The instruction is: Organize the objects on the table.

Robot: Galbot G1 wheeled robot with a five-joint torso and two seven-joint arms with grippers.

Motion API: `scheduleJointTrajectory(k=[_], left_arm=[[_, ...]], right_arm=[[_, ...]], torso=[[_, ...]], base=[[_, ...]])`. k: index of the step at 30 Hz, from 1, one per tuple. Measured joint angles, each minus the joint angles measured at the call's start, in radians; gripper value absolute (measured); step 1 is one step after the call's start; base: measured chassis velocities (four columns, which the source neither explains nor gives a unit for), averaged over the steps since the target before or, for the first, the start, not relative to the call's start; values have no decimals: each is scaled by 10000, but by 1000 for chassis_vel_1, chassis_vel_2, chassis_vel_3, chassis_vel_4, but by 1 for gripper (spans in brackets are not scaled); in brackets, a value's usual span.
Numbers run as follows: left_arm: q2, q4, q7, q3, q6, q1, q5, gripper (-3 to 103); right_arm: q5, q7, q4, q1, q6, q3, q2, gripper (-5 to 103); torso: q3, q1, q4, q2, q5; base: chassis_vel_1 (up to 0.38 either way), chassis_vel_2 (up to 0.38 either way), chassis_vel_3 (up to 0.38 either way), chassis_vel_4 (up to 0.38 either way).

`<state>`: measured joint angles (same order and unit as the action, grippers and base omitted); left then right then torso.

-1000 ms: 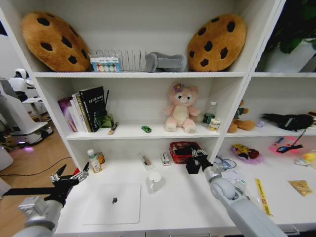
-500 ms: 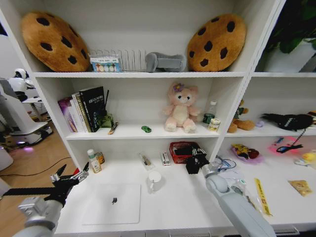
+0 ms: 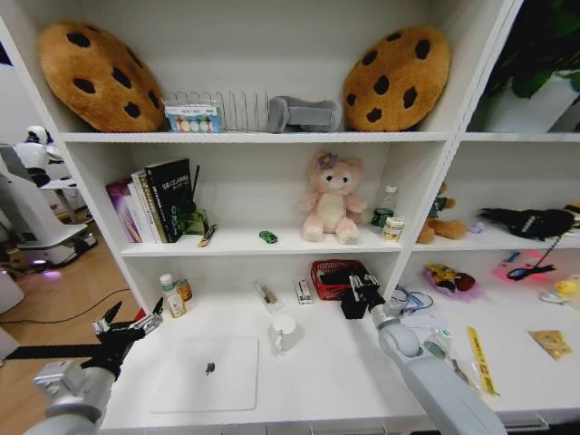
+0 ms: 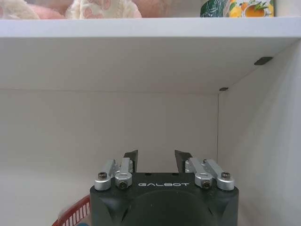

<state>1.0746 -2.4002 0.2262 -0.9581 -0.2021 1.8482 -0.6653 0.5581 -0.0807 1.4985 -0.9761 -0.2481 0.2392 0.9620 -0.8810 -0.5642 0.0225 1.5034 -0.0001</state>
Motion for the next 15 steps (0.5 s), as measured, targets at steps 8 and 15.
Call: scheduleJointTrajectory(k=[8,15], left_arm=[[0,0,0,0,-1,0,0,100],[0,0,0,0,1,-1,0,100]], right_arm=[[44,90,784,-459,103,418,-190,78],[-460,52,3269,-2359,1,1642,-570,99]], torso=[[0,0,-1,0,3],[1,0,-5,0,-4]], base=[[0,0,0,0],[0,0,0,0]])
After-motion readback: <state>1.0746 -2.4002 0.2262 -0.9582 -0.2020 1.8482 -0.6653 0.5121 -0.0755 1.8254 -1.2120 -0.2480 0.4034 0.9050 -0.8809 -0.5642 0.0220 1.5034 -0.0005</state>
